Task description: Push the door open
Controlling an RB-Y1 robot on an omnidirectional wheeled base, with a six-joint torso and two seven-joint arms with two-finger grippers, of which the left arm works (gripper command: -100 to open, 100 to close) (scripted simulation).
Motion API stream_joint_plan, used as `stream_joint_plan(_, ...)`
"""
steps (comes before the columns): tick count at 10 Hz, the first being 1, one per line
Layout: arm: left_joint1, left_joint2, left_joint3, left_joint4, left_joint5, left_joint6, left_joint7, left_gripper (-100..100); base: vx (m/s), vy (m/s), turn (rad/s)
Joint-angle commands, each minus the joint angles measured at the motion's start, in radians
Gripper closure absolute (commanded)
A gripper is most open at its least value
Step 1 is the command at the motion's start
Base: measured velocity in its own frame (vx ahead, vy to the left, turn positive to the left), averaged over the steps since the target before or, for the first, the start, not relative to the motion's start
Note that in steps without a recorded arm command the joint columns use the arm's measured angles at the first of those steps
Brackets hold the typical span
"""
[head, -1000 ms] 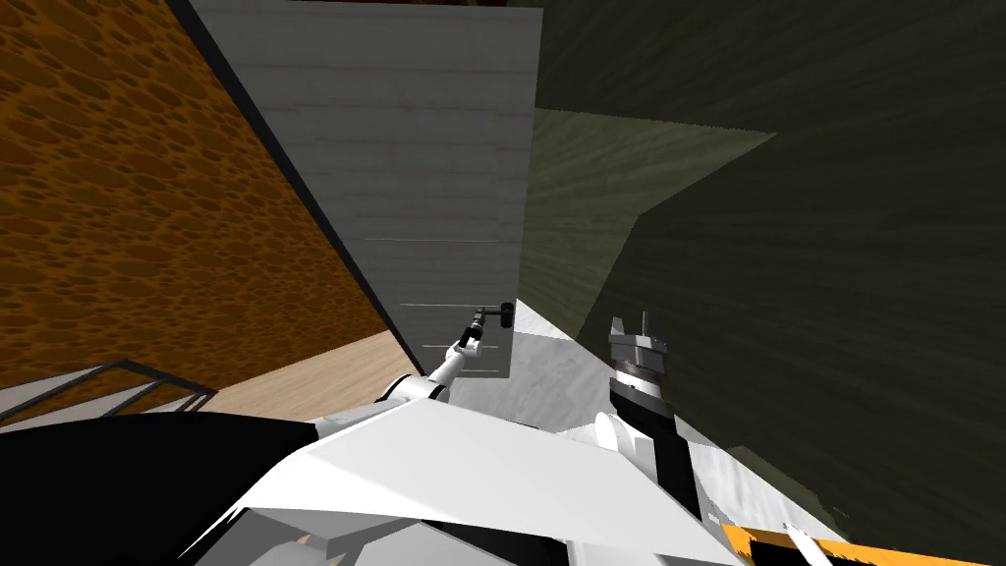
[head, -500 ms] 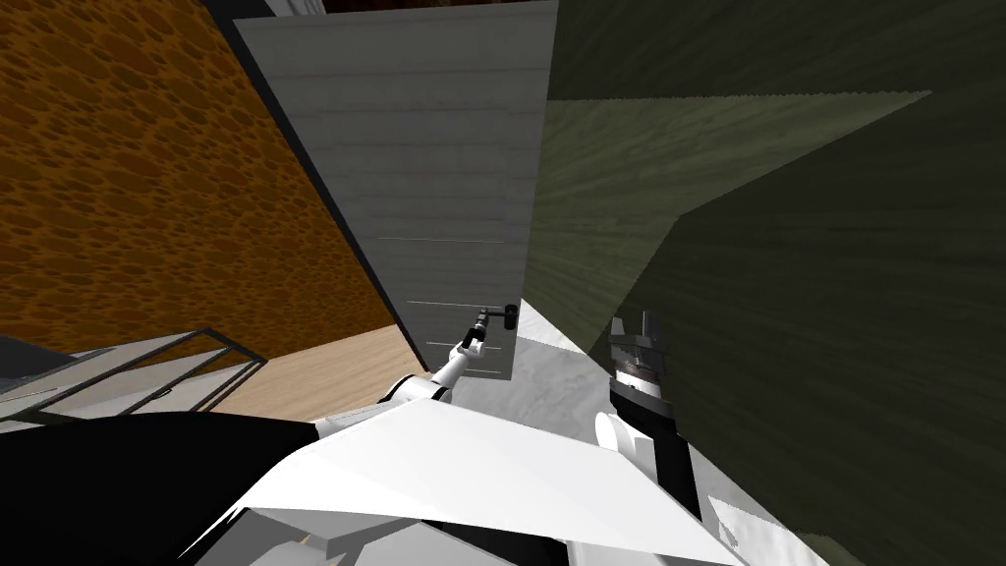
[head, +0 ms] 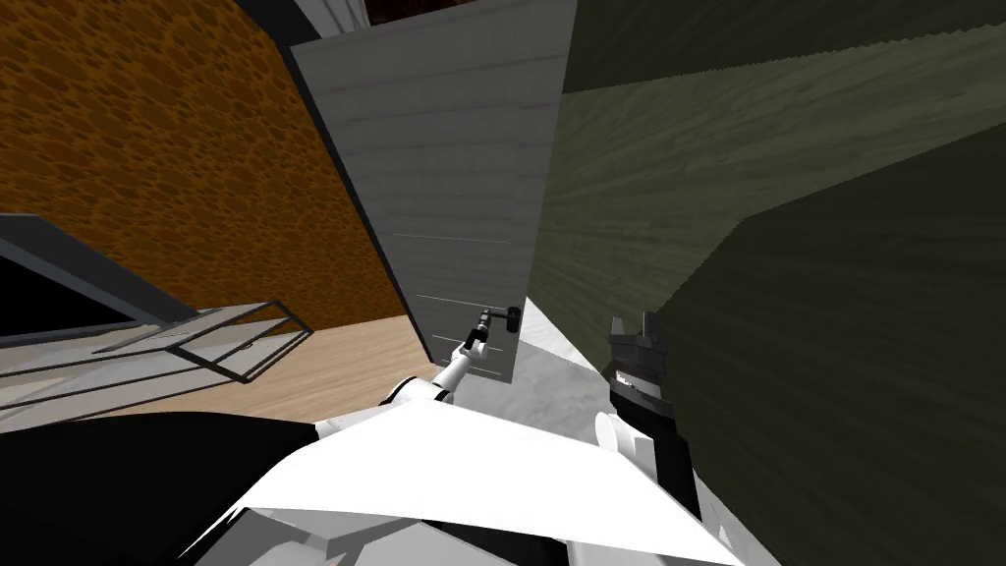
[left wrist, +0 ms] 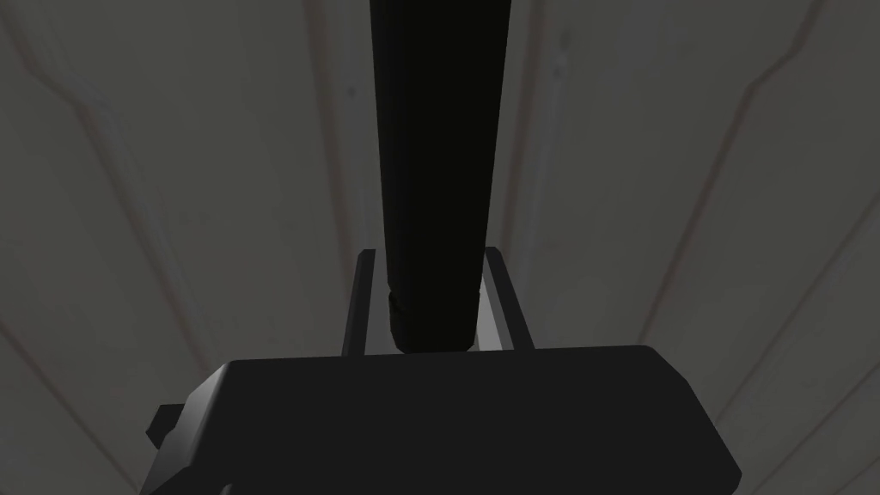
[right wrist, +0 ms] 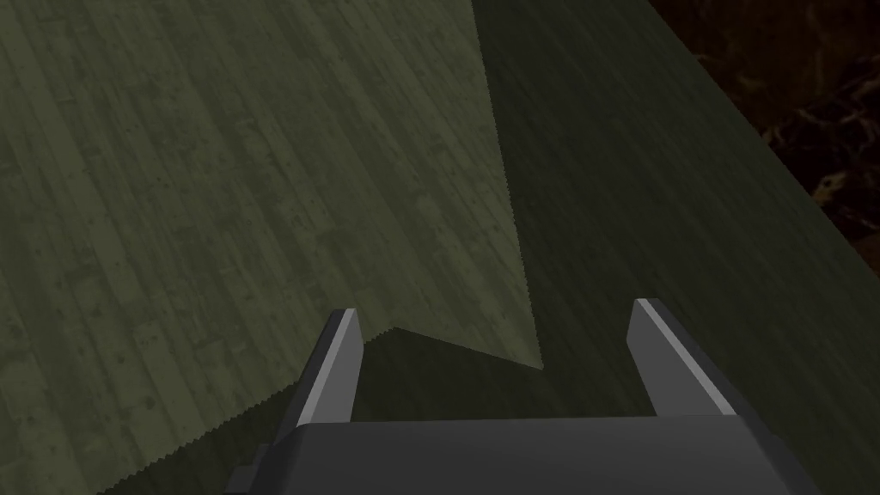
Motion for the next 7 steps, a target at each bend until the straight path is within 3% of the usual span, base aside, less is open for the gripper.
stream_joint_plan(1, -0.017, -0.017, -0.012, 0.019, 0.002, -0.009, -0.004, 100, 0.053, -0.2, 0.218)
stream_joint_plan(4, -0.017, -0.028, -0.019, 0.018, 0.005, -0.009, -0.008, 100, 0.03, -0.193, 0.117)
stream_joint_plan(6, 0.002, 0.011, 0.001, -0.004, 0.009, -0.001, -0.008, 100, 0.035, 0.017, 0.058)
stream_joint_plan(7, 0.002, 0.015, 0.002, -0.004, 0.01, -0.001, -0.008, 100, 0.124, 0.087, -0.011)
